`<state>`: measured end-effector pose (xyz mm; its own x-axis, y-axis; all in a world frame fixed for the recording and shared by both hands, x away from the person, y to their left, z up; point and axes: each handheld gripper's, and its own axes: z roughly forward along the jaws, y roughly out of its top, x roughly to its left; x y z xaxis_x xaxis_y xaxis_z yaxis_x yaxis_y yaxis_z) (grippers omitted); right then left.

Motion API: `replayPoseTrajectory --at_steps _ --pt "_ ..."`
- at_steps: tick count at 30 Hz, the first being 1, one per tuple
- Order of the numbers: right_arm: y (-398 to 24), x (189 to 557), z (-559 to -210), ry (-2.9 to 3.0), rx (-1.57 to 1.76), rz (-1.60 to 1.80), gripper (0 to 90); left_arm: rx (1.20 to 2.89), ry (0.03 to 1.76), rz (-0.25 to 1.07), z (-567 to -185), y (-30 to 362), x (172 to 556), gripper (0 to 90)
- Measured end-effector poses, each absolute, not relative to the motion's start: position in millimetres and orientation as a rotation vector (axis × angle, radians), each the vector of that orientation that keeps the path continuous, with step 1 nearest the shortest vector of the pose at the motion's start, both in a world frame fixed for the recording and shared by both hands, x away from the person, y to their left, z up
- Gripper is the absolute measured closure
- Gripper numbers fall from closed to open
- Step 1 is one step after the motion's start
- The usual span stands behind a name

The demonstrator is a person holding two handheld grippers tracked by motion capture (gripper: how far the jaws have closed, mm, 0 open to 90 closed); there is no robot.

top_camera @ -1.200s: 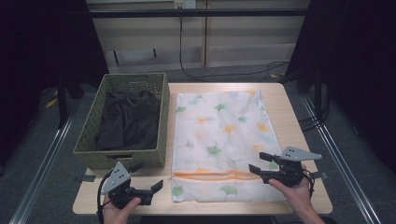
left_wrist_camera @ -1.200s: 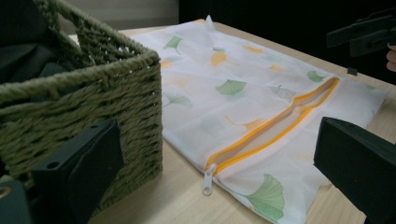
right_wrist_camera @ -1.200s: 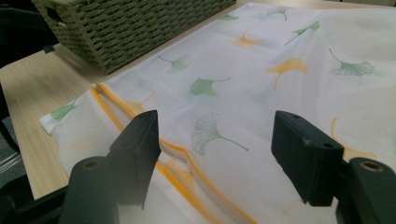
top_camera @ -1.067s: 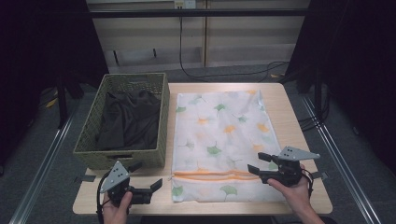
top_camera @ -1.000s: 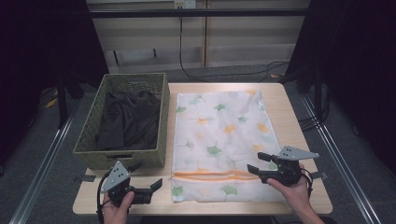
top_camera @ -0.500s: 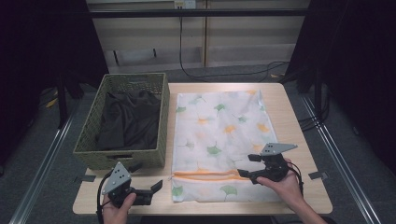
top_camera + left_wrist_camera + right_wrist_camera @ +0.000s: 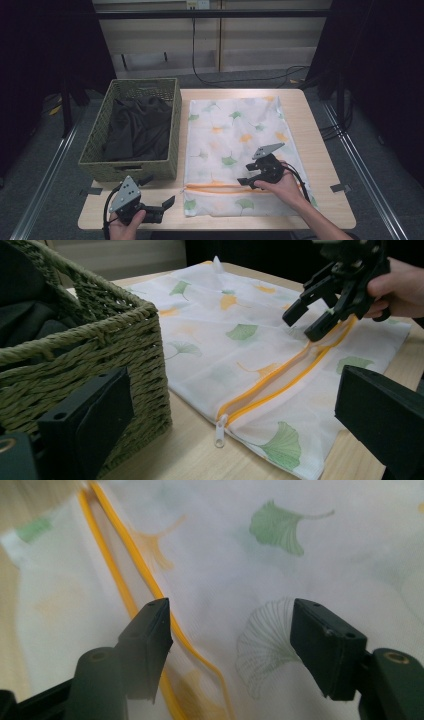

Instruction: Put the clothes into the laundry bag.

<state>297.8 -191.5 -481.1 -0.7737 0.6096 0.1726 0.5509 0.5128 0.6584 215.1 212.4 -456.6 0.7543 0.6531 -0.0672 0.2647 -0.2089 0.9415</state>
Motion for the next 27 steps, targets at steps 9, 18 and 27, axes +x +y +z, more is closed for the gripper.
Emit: replayPoseTrajectory --at_steps 9,18,27 --pt "-187.3 291.8 -495.7 2.684 0.937 0.910 17.5 1.811 0.700 0.403 -456.5 209.3 215.9 2.1" --pt "-185.1 293.9 -490.7 2.678 0.995 0.837 32.7 1.824 0.710 0.417 -457.3 211.2 217.2 2.2" --pt "-193.0 300.4 -489.1 2.624 1.045 0.872 62.6 1.839 0.709 0.418 -457.9 209.8 218.2 2.3"
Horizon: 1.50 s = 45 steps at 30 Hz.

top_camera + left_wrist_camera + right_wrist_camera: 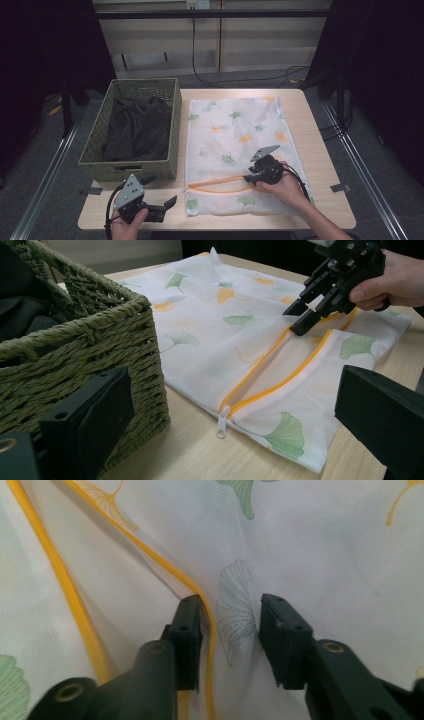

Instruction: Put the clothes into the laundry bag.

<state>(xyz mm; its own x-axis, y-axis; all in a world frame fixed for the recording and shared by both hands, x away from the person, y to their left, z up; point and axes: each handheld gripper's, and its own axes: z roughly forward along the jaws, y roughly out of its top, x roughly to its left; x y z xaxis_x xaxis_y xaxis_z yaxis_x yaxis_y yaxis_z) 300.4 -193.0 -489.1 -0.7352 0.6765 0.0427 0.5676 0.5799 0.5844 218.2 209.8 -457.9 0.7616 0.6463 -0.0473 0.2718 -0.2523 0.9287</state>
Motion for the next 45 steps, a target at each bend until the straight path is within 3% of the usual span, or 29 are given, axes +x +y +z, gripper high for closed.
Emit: replayPoseTrajectory --at_steps 8,13,45 --pt "-195.7 303.5 -489.7 2.609 1.085 0.899 82.2 1.833 0.709 0.407 -458.5 210.7 218.8 2.3" --pt "-196.0 304.0 -490.2 2.609 1.084 0.916 86.4 1.829 0.714 0.396 -458.5 211.5 219.0 2.3" --pt "-207.0 301.5 -465.3 2.448 1.120 1.200 86.4 1.824 0.717 0.393 -457.5 214.5 217.9 2.4"
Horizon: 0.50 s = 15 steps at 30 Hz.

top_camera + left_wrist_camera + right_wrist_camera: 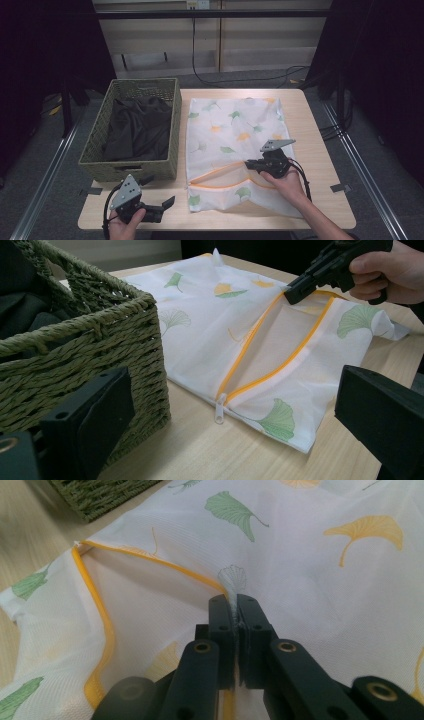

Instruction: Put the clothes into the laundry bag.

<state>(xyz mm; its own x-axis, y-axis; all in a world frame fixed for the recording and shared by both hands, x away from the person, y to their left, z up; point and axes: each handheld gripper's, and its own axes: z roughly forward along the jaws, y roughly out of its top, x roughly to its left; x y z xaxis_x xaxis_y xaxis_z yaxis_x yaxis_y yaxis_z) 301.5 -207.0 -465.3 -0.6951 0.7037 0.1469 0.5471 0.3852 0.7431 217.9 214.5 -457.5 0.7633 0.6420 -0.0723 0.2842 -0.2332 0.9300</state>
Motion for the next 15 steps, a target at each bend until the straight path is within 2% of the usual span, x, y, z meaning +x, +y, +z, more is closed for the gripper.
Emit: replayPoseTrajectory --at_steps 11,13,15 --pt "-208.4 300.6 -455.9 2.418 1.096 1.224 83.9 1.829 0.715 0.395 -457.5 215.1 218.3 2.4" --pt "-207.9 300.1 -454.1 2.415 1.088 1.209 87.7 1.828 0.716 0.390 -457.6 215.2 218.2 2.5" --pt "-207.5 300.2 -452.8 2.410 1.093 1.219 87.1 1.829 0.713 0.392 -457.7 215.2 218.4 2.5"
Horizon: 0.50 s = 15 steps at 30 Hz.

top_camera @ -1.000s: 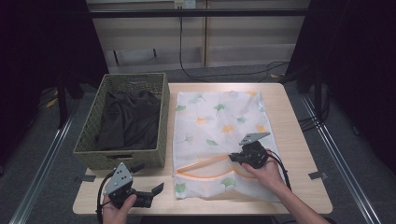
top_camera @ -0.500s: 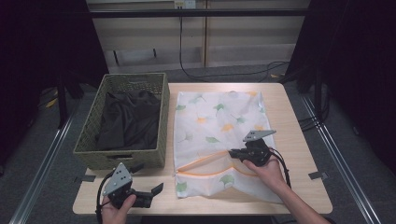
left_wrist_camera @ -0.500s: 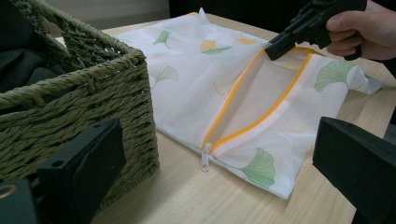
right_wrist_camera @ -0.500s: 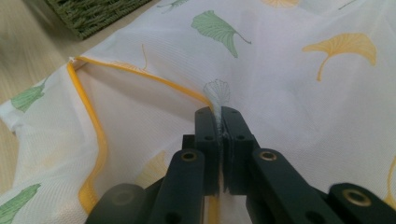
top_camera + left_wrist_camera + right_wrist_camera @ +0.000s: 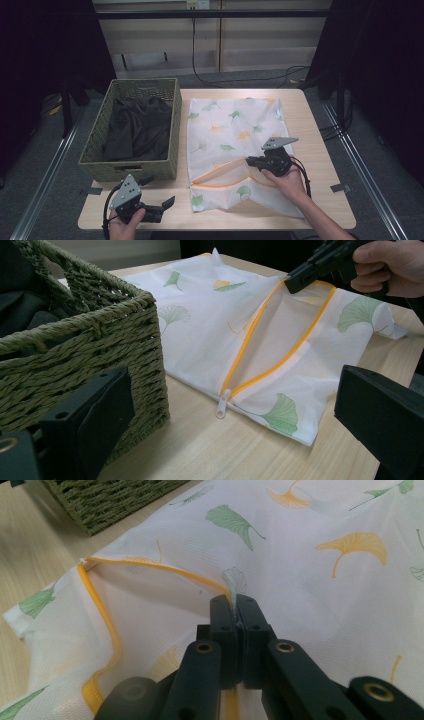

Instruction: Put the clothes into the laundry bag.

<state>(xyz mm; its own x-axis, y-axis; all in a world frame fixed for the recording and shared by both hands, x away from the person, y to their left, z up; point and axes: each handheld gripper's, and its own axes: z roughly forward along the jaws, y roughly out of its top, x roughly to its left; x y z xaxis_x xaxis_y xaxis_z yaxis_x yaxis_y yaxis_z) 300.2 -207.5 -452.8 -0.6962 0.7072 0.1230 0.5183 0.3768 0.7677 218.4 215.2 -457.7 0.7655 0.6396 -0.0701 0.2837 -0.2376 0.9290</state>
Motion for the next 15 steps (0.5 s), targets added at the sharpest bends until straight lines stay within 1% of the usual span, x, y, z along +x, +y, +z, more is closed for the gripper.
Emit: replayPoseTrajectory --at_steps 2,4,5,15 --pt "-207.8 300.8 -451.0 2.417 1.103 1.227 77.3 1.826 0.717 0.386 -458.0 214.9 218.3 2.5" --pt "-208.5 301.1 -447.7 2.417 1.092 1.238 83.1 1.827 0.717 0.386 -458.0 215.0 218.4 2.5" --pt "-208.8 300.7 -445.3 2.408 1.098 1.225 88.4 1.827 0.716 0.385 -458.1 215.0 218.6 2.5" --pt "-204.8 308.2 -429.5 2.375 1.076 1.284 89.1 1.827 0.721 0.387 -457.8 216.1 218.5 2.6"
